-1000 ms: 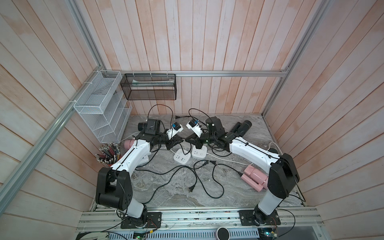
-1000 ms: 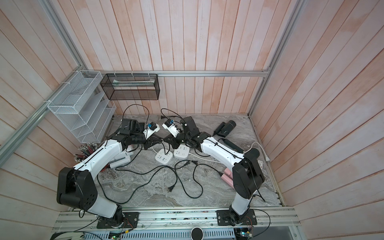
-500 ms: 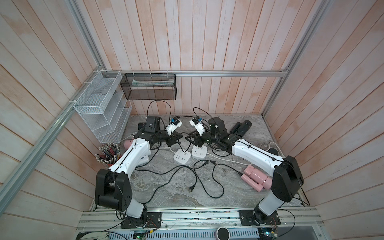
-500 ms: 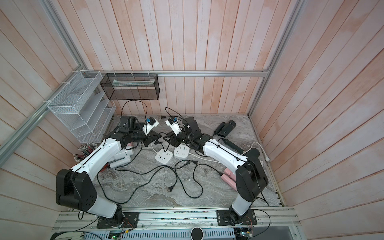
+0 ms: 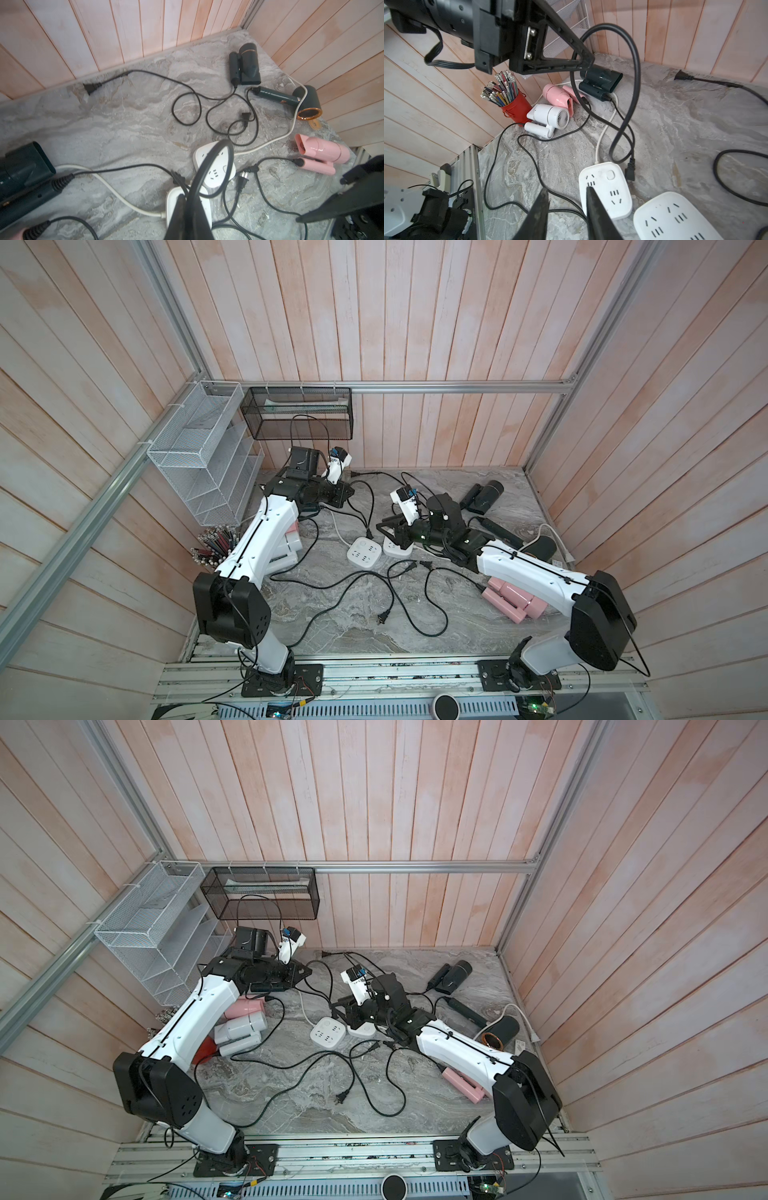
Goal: Charge the blow dryers
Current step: Pick up the plug from the center of the board.
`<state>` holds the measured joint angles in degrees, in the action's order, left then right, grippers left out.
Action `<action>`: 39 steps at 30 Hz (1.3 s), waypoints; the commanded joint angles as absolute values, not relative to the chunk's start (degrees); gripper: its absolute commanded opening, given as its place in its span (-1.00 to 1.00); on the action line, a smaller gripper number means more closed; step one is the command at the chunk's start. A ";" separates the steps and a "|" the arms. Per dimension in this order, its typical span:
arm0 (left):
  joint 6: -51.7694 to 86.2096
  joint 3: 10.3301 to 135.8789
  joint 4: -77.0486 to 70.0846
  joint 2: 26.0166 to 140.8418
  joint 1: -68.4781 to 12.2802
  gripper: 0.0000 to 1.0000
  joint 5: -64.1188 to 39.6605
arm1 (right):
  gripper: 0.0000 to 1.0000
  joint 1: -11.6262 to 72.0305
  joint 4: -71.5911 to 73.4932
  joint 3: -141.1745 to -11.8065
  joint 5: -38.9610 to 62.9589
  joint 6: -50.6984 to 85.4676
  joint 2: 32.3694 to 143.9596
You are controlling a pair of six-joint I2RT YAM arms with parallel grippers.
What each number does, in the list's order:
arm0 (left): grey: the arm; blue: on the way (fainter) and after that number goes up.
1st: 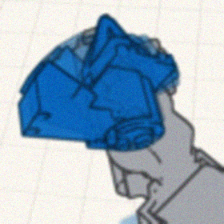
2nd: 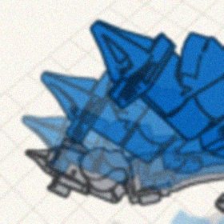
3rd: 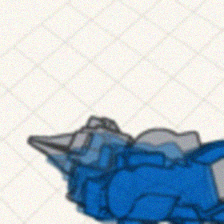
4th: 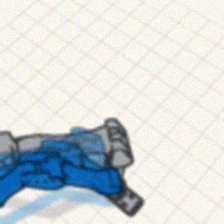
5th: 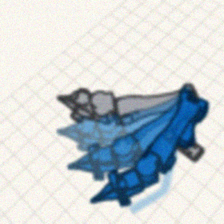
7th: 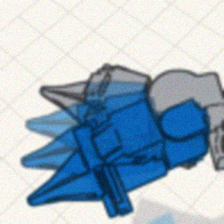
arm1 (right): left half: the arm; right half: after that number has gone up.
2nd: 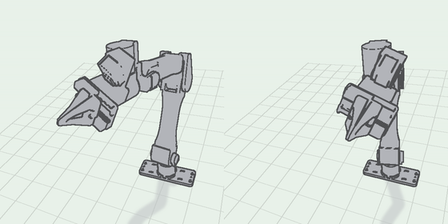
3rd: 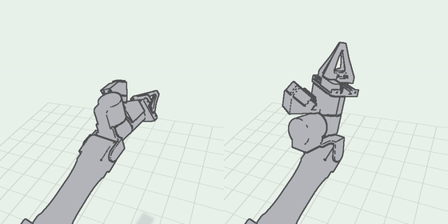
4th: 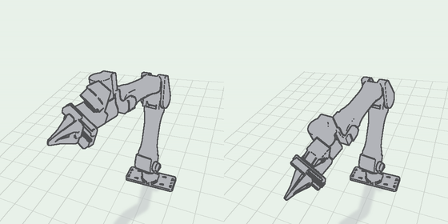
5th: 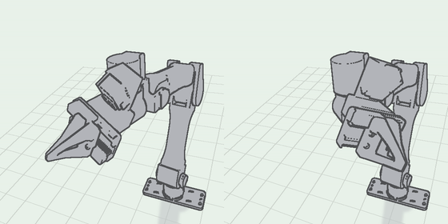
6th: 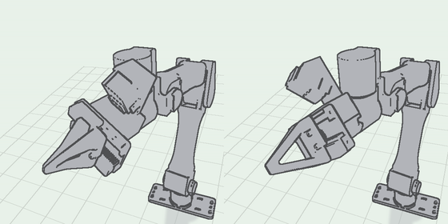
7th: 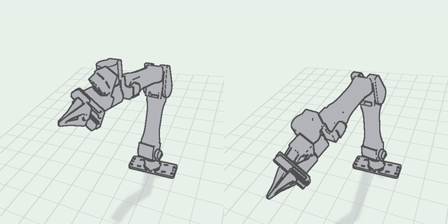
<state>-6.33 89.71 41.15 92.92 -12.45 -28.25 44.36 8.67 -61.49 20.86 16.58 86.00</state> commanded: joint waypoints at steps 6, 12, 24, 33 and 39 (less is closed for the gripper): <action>-3.32 84.62 34.71 88.05 -12.66 -0.98 -29.10 | -0.41 46.38 18.71 -62.82 21.80 23.83 92.25; -1.99 82.25 24.66 86.04 -12.68 -0.98 -32.07 | -0.45 46.58 21.36 -64.41 18.65 26.16 95.58; -2.15 87.43 25.42 87.45 -13.73 -0.99 -30.17 | -0.45 46.52 27.06 -70.48 18.38 27.25 101.16; -1.98 87.59 27.68 87.53 -14.10 -0.99 -29.71 | -0.42 46.58 23.51 -75.52 4.96 24.81 104.86; -1.68 88.22 28.65 87.62 -14.19 -0.99 -31.04 | -0.34 46.48 22.12 -75.53 1.92 22.33 107.13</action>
<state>-2.28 86.08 27.97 87.79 -14.00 -29.78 46.15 23.75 -74.94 5.76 24.53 104.90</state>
